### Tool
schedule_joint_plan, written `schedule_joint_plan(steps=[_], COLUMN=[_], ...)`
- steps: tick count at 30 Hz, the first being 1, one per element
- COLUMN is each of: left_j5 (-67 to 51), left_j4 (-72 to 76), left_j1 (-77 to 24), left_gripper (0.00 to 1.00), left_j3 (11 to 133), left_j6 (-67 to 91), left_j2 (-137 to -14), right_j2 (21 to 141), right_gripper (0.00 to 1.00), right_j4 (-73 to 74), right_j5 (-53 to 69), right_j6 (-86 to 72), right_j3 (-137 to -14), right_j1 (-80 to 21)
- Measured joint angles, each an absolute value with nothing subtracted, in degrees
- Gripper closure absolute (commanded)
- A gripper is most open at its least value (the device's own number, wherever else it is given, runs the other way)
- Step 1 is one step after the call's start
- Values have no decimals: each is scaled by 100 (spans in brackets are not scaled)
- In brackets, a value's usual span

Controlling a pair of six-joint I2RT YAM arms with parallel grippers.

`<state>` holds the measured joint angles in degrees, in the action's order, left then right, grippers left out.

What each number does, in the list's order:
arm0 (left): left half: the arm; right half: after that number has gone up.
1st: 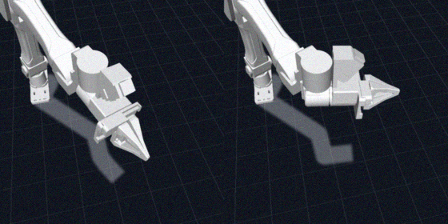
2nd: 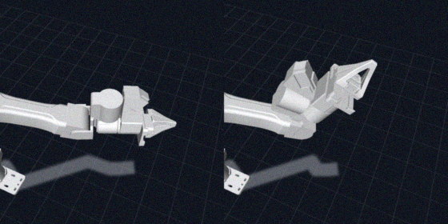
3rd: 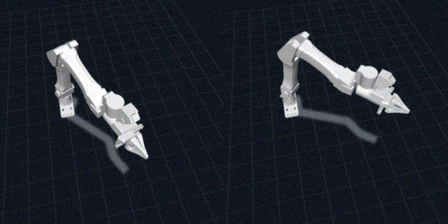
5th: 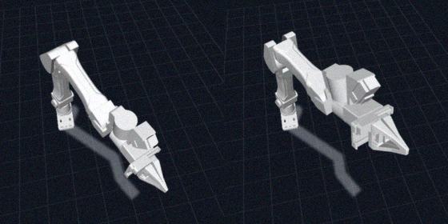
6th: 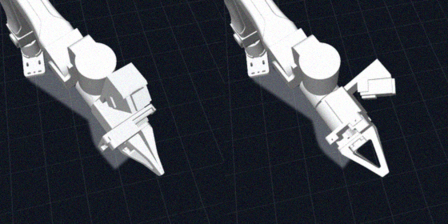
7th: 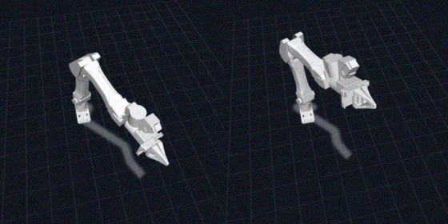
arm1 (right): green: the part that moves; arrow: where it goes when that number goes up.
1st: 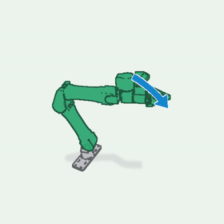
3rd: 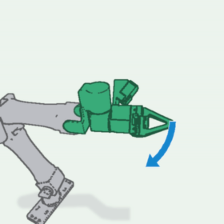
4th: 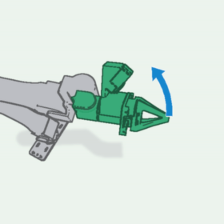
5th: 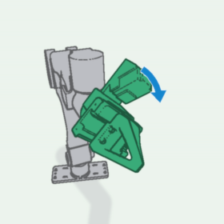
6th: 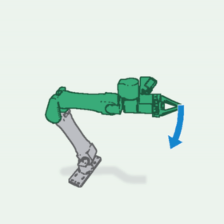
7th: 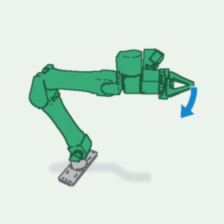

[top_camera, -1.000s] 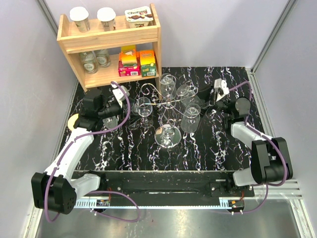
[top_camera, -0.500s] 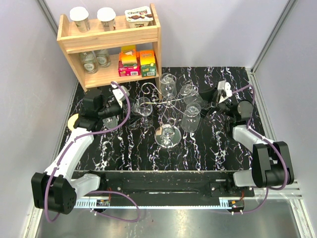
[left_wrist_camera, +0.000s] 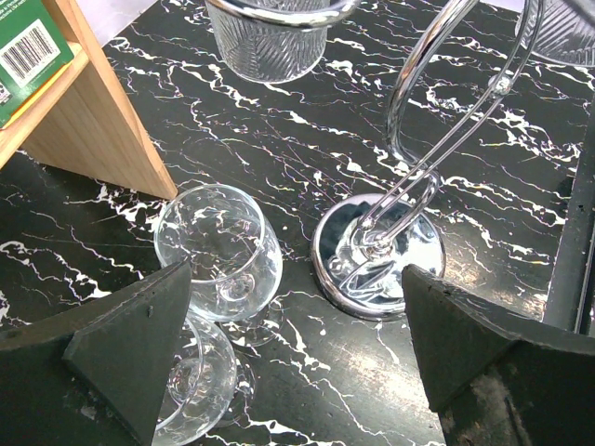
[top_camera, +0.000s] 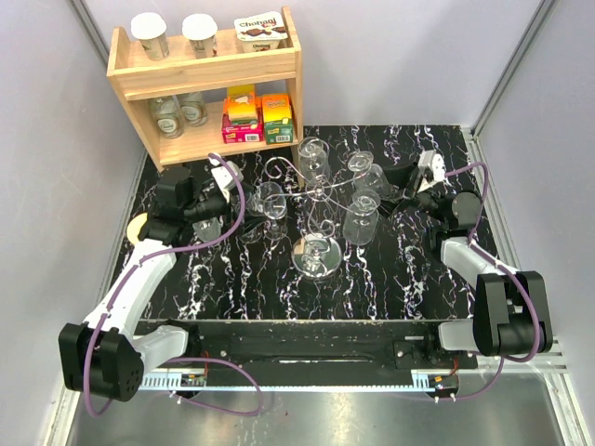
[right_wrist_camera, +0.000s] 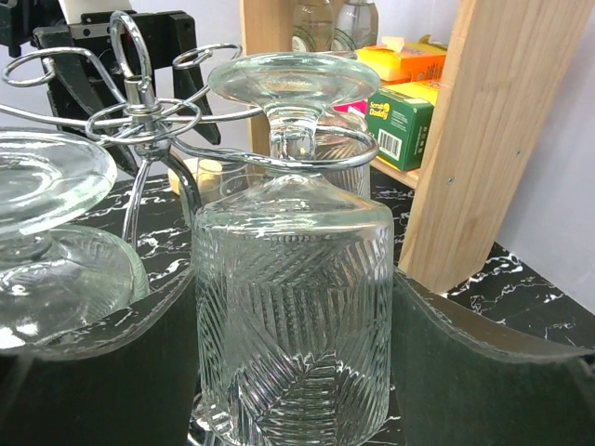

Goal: Place the wine glass upside down on the wine glass rack
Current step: Turn the wine glass upside down at the wine rack.

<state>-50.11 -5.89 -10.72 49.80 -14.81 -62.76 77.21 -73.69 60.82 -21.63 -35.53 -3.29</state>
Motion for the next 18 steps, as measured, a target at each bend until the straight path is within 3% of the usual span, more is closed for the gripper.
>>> schedule_joint_plan(steps=[18], left_j5=[-5057], left_j4=[-589], left_j1=[-1072], left_gripper=[1], left_j3=[4980], left_j6=[-1505], left_j2=[-6276], right_j2=[8073], right_gripper=[100], right_j4=[-7369], right_j5=[5815], right_j6=[-2121], right_j3=[-3669], right_j1=[-272])
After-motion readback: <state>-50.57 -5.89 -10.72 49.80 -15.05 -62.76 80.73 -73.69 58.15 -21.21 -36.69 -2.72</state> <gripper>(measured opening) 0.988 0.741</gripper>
